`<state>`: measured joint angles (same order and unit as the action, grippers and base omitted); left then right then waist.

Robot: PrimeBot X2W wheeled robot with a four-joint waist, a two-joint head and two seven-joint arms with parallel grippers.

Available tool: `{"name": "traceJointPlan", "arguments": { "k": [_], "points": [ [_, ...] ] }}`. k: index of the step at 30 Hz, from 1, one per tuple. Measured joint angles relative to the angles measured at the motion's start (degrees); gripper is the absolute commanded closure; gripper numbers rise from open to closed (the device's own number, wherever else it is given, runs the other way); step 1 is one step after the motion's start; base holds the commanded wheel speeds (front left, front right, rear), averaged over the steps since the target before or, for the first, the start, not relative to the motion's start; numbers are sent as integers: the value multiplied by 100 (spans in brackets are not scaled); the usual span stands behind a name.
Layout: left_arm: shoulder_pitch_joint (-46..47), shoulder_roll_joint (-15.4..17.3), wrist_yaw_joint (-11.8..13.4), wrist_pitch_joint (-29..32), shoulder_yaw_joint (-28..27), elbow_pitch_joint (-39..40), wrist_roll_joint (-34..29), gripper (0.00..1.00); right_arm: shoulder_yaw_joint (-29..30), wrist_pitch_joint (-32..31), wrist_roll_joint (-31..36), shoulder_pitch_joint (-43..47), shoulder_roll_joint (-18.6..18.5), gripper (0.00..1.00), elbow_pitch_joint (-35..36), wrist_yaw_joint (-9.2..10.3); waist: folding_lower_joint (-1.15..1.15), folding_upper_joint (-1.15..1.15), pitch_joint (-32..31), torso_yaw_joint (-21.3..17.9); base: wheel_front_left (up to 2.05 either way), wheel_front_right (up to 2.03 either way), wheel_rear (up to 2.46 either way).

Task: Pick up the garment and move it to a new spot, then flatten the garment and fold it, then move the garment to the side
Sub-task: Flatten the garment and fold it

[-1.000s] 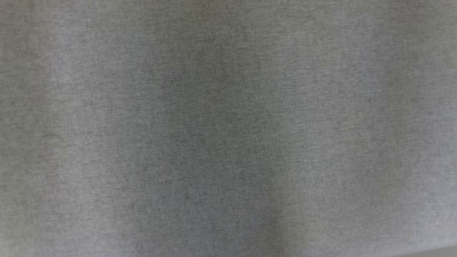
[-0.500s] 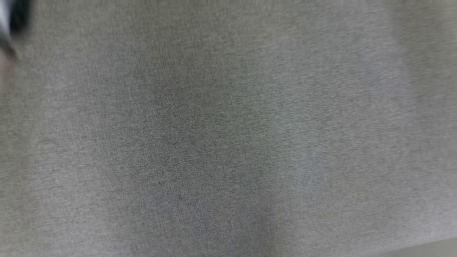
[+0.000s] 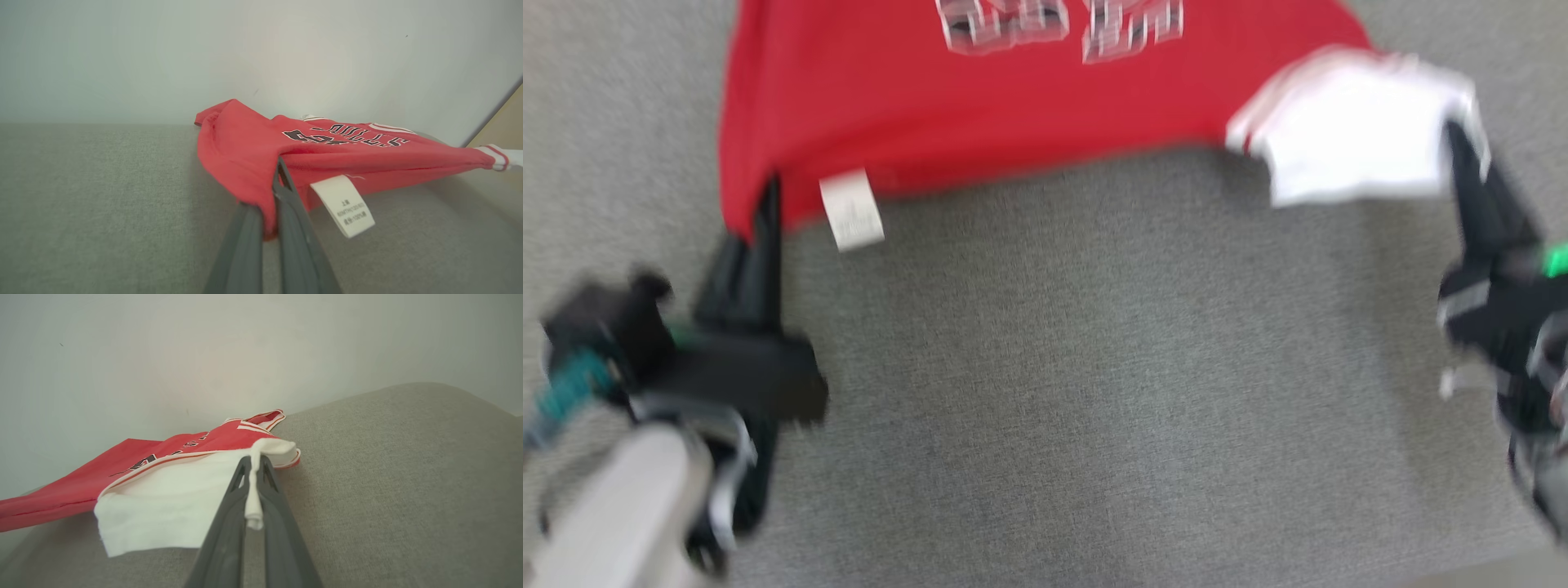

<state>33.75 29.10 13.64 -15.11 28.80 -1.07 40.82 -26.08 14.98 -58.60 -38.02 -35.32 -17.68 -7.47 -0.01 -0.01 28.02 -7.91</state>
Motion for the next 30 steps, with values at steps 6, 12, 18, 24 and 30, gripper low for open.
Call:
{"name": "traceJointPlan", "arguments": {
  "k": [6,12,18,24,30],
  "points": [
    [-1304,-443,-111,0,-279,118,-190,100,479,-32,145,1535,301,100,146,0,-1,0,-487,29,0,0,0],
    [-2339,-820,-374,0,-584,-12,-331,100,878,-264,396,2713,628,100,222,-1,-1,-1,-966,65,0,0,0],
    [-3065,-1177,-656,0,-730,-285,-613,100,1412,-434,623,3774,998,100,303,-1,0,0,-1374,148,0,0,0],
    [-3512,-1511,-879,0,-1020,-478,-765,100,1878,-851,900,4448,1312,100,593,-1,0,0,-1674,261,0,0,0],
    [-3621,-1760,-1201,0,-1226,-691,-1132,100,2242,-1244,1167,4740,1742,100,1017,-1,1,1,-1758,408,0,0,0]
  ]
}}
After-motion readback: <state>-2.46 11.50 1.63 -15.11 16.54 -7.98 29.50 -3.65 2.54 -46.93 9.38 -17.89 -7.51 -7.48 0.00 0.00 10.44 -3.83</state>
